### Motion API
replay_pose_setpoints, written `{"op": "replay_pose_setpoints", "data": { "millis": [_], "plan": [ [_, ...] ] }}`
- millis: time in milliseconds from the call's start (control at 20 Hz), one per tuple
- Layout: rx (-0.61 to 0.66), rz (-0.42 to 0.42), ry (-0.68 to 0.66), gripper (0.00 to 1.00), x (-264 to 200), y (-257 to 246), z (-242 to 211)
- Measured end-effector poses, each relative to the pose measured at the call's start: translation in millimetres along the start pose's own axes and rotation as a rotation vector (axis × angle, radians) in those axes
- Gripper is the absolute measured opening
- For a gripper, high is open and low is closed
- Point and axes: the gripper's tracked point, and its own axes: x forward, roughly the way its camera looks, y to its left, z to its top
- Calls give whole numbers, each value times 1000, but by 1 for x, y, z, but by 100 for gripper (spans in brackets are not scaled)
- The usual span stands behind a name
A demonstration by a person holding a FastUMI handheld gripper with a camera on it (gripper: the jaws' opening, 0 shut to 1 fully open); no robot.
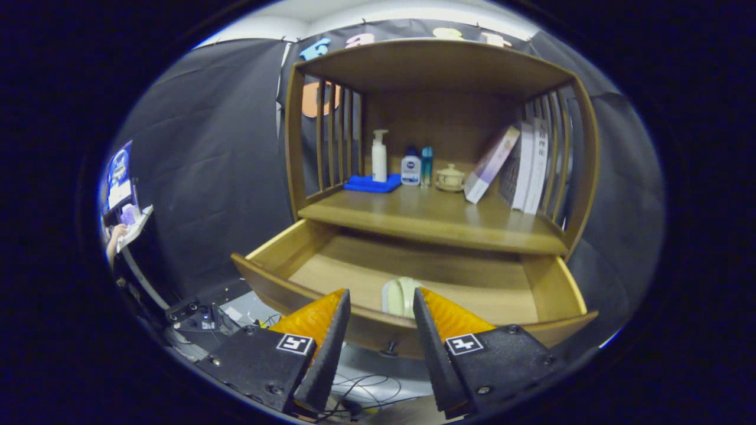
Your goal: Pull open the drawer, take out the items inside it, and place them on the countertop above the cabinet.
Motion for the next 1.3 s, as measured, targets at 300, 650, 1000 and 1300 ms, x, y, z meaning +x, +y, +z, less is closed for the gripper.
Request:
{"op": "replay_pose_setpoints", "data": {
  "millis": [300,650,1000,1300],
  "plan": [
    [-20,4,87,86,42,-16,12],
    [41,8,268,87,92,-37,-11],
    [28,65,428,82,111,-33,-35],
    [26,57,533,66,122,-32,-56]
  ]
}}
